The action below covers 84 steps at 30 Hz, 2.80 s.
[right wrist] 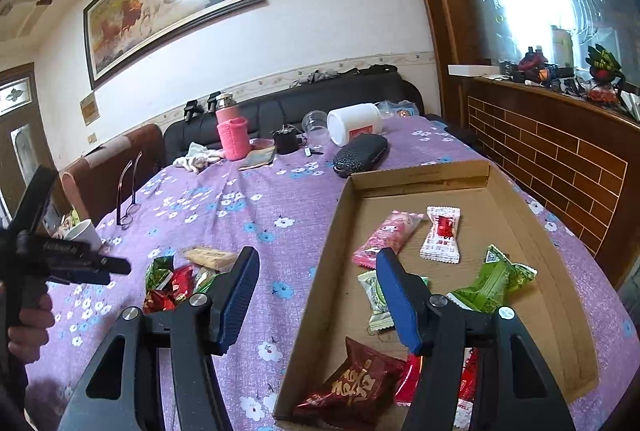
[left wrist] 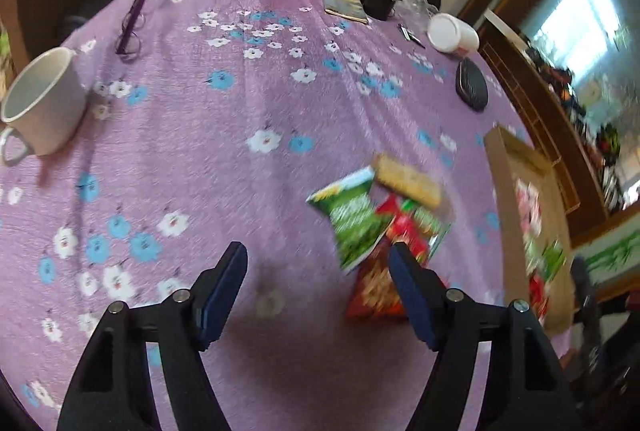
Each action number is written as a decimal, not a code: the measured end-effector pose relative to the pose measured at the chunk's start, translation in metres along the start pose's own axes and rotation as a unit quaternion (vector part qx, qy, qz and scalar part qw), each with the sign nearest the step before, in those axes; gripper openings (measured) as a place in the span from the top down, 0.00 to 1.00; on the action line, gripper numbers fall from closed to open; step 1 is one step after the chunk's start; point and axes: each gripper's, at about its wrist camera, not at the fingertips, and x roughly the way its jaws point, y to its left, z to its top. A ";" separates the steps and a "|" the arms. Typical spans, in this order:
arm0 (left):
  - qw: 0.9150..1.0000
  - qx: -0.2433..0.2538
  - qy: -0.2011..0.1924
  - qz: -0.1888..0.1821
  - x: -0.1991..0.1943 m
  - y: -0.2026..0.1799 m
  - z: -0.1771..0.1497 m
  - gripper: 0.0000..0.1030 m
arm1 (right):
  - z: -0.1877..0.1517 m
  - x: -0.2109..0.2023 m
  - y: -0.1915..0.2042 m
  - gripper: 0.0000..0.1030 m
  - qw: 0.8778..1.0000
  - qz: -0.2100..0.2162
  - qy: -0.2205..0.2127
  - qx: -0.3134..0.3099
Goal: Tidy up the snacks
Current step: 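Move both tools back over the snack pile, then grasp the green Peas Original packet with the left gripper, then grasp the yellow biscuit bar with the right gripper while the left holds the peas packet, then lower the green peas packet and open the left gripper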
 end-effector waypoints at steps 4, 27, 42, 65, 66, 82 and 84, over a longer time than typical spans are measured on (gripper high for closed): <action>0.999 -0.035 0.022 -0.020 0.020 -0.003 0.016 0.29 | 0.000 -0.002 0.002 0.37 1.000 0.000 -0.002 -0.005; 0.995 0.098 -0.012 0.018 0.046 -0.002 0.024 0.24 | 0.032 0.049 0.064 0.37 0.969 0.177 0.162 -0.058; 0.998 0.063 0.003 -0.024 0.036 0.011 0.028 0.20 | 0.017 0.203 0.142 0.38 0.917 0.109 0.307 -0.232; 0.990 0.054 -0.113 0.057 0.007 -0.003 0.035 0.10 | 0.002 0.153 0.086 0.90 0.971 0.025 0.233 -0.045; 0.995 0.057 -0.076 0.032 0.015 -0.002 0.037 0.10 | 0.002 0.152 0.084 0.90 0.971 0.027 0.232 -0.042; 0.993 0.115 -0.004 0.028 0.049 -0.016 0.016 0.11 | 0.002 0.150 0.084 0.90 0.973 0.032 0.226 -0.040; 0.995 0.100 -0.008 0.031 0.050 -0.008 0.019 0.18 | 0.002 0.150 0.084 0.90 0.973 0.032 0.226 -0.040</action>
